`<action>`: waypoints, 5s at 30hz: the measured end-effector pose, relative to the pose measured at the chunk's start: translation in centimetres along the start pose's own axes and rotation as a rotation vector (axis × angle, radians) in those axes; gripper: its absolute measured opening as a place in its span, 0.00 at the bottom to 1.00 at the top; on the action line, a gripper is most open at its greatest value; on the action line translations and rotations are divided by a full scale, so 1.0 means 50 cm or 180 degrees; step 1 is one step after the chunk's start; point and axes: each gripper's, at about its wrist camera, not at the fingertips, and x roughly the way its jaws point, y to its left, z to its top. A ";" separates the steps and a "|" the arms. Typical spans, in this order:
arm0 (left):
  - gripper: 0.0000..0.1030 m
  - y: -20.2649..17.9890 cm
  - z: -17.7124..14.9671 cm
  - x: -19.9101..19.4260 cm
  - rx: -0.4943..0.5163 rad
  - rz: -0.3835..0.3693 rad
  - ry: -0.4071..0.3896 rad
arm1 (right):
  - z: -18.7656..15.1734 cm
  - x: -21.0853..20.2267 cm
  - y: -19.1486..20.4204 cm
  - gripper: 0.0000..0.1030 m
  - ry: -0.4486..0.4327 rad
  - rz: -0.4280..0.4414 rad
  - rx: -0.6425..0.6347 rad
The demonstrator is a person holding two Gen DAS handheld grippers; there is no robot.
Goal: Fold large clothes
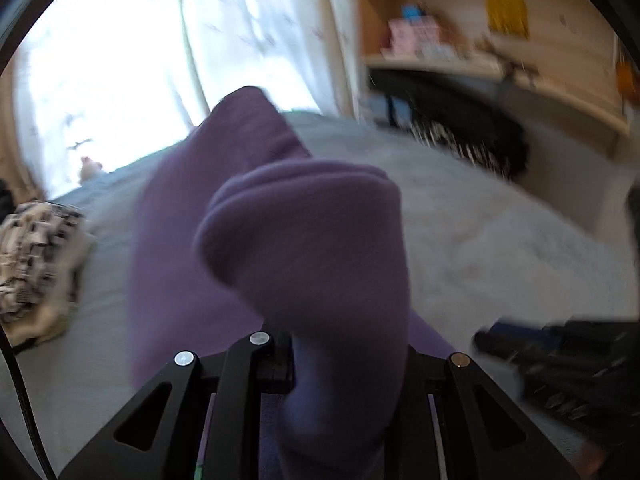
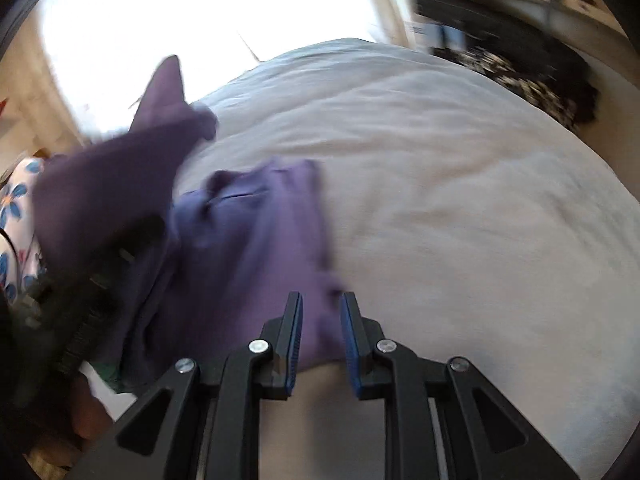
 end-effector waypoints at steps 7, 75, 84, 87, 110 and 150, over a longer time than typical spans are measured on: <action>0.26 -0.100 -0.061 0.080 0.0581 0.0296 0.0222 | -0.012 0.026 -0.055 0.19 0.0140 -0.0061 0.0177; 0.76 0.198 0.091 0.041 -0.0760 0.0214 0.0305 | 0.248 0.110 0.076 0.31 0.0353 0.0470 -0.0215; 0.38 0.341 0.096 0.064 -0.1441 0.0420 0.0418 | 0.319 0.187 0.200 0.31 0.0263 0.1010 -0.0125; 0.38 0.347 0.068 0.120 -0.1547 0.0349 0.0679 | 0.312 0.249 0.199 0.31 0.0386 0.0832 -0.0093; 0.65 0.320 0.077 0.103 -0.1666 0.0489 0.0736 | 0.271 0.217 0.144 0.53 0.0595 0.0521 -0.0157; 0.70 0.181 0.002 -0.138 -0.1284 0.0150 0.0978 | 0.175 -0.013 0.066 1.00 0.0732 0.0676 -0.0583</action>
